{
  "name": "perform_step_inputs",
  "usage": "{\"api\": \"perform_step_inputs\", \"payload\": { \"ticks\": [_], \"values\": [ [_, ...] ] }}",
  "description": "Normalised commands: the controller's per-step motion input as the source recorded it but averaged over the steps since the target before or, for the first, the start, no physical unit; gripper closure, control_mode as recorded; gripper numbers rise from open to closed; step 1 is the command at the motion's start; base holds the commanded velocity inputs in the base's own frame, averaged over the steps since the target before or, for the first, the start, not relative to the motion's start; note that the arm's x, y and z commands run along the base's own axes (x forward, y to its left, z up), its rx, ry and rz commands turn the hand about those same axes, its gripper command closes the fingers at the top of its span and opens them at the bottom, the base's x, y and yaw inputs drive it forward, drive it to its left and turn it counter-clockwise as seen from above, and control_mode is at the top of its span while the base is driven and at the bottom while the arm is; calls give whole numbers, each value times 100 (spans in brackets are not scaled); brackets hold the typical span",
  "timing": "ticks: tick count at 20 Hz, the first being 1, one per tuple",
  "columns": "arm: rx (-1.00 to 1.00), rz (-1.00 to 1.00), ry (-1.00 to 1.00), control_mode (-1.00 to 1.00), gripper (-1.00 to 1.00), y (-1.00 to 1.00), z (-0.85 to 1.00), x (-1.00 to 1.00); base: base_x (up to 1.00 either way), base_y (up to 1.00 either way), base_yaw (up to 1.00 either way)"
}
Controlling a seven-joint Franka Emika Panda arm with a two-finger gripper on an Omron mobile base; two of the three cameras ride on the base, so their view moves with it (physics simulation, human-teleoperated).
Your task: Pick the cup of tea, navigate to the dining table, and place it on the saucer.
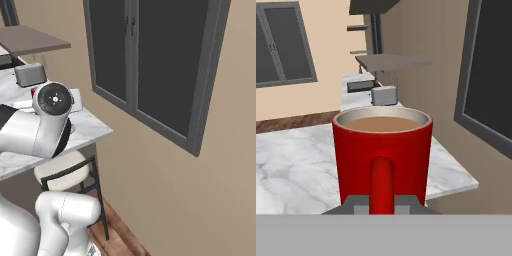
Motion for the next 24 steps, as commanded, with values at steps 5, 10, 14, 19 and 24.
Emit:
{"api": "perform_step_inputs", "payload": {
  "ticks": [5,10,14,19,24],
  "values": [
    [0,0,0,100,100,0,0,0,82,18,0],
    [0,0,0,100,100,0,0,0,61,36,-2],
    [0,0,0,100,100,0,0,0,53,31,-1],
    [0,0,0,100,100,0,0,0,5,11,0],
    [-1,-1,5,-100,100,51,-7,51,6,7,0]
  ]
}}
